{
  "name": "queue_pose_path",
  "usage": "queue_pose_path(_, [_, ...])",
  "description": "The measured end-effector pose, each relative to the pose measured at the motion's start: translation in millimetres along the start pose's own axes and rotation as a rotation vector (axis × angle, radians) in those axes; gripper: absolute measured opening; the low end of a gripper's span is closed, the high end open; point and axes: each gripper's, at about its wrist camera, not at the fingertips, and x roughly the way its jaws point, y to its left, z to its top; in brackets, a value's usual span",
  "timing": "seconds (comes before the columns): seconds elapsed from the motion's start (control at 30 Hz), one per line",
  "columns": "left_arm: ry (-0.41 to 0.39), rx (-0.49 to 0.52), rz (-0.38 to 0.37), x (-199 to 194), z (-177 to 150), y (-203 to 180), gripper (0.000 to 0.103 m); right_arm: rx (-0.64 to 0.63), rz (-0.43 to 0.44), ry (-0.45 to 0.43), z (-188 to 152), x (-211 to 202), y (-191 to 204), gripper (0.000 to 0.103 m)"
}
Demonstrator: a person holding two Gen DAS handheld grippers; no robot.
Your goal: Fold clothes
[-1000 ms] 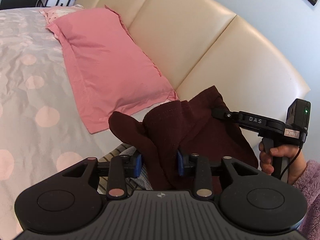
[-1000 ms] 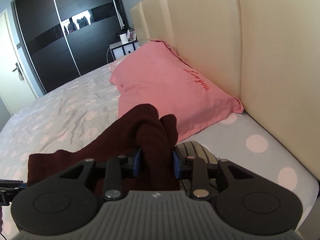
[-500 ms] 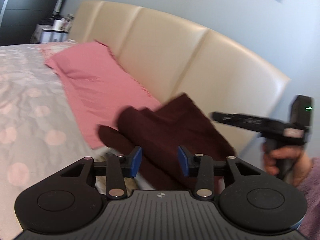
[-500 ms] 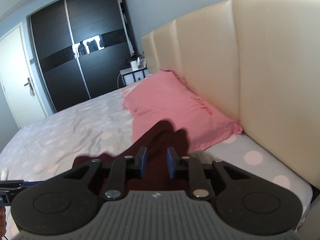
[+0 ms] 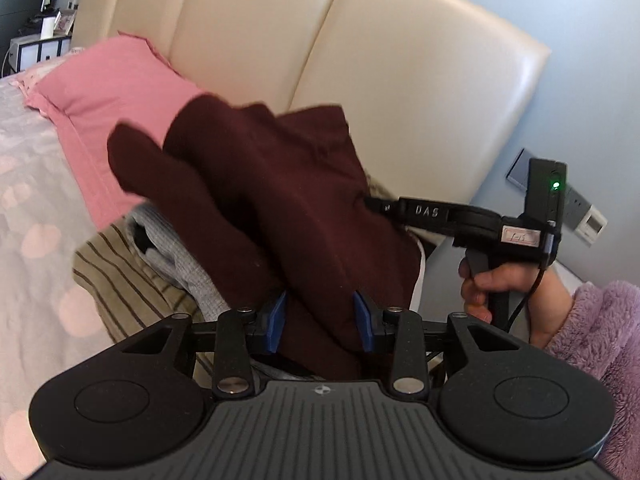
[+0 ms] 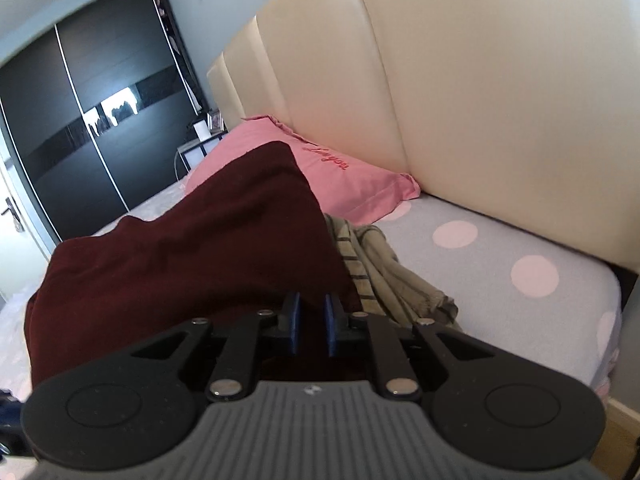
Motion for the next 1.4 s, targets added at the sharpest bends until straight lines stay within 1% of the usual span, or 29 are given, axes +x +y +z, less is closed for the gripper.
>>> queue_pose_path(0.1, [-0.001,-0.019,-0.002,4,2,5,0.032,-0.006,0.005,-0.010,-5,4,-3,0.014])
queue_pose_path(0.23, [0.004,-0.012,-0.001,-3,3,5,0.032,0.003,0.009,-0.011,-5,5,-2,0.015])
queue_pose_path(0.37, [-0.008,-0.011,-0.009,-13,4,4,0.033,-0.037,-0.037,-0.017,-2,-8,13,0.019])
queue_pose_path(0.43, [-0.020,-0.011,-0.011,-23,4,4,0.033,-0.053,-0.066,-0.031,0,-20,23,0.029])
queue_pose_path(0.47, [-0.031,-0.003,-0.004,-31,5,3,0.033,-0.050,-0.065,-0.041,2,-26,28,0.040])
queue_pose_path(0.5, [-0.042,0.006,0.003,-40,5,3,0.033,-0.044,-0.060,-0.050,4,-33,33,0.045])
queue_pose_path(0.63, [-0.088,0.030,0.044,-79,2,2,0.033,-0.064,-0.039,-0.065,12,-64,59,0.047])
queue_pose_path(0.7, [-0.102,0.042,0.095,-102,-2,1,0.033,-0.077,-0.021,-0.069,17,-79,76,0.053])
queue_pose_path(0.8, [-0.135,0.054,0.162,-140,-12,1,0.038,-0.079,0.035,-0.066,25,-101,105,0.057])
queue_pose_path(0.87, [-0.173,0.055,0.183,-170,-18,3,0.047,-0.090,0.082,-0.056,29,-116,130,0.059])
queue_pose_path(0.93, [-0.196,0.047,0.229,-200,-26,8,0.051,-0.119,0.136,-0.040,30,-134,159,0.061])
queue_pose_path(1.0, [-0.216,0.035,0.278,-230,-35,13,0.053,-0.152,0.182,-0.023,27,-153,190,0.070])
queue_pose_path(1.03, [-0.228,0.027,0.306,-244,-36,15,0.057,-0.169,0.206,-0.015,24,-161,205,0.071])
queue_pose_path(1.07, [-0.239,0.023,0.333,-259,-41,16,0.060,-0.186,0.231,-0.008,17,-169,219,0.072])
queue_pose_path(1.17, [-0.270,0.013,0.422,-300,-61,19,0.066,-0.239,0.306,0.011,-4,-192,263,0.080])
queue_pose_path(1.2, [-0.283,0.008,0.446,-312,-68,20,0.068,-0.256,0.331,0.018,-11,-199,277,0.081])
queue_pose_path(1.23, [-0.297,0.000,0.472,-324,-76,22,0.072,-0.273,0.356,0.023,-19,-206,291,0.082])
queue_pose_path(1.27, [-0.305,-0.011,0.499,-333,-84,25,0.075,-0.286,0.380,0.025,-29,-212,303,0.083])
queue_pose_path(1.33, [-0.321,-0.038,0.552,-348,-101,30,0.075,-0.300,0.421,0.029,-50,-223,324,0.084])
queue_pose_path(1.4, [-0.337,-0.074,0.604,-365,-120,37,0.075,-0.317,0.459,0.037,-72,-231,343,0.087])
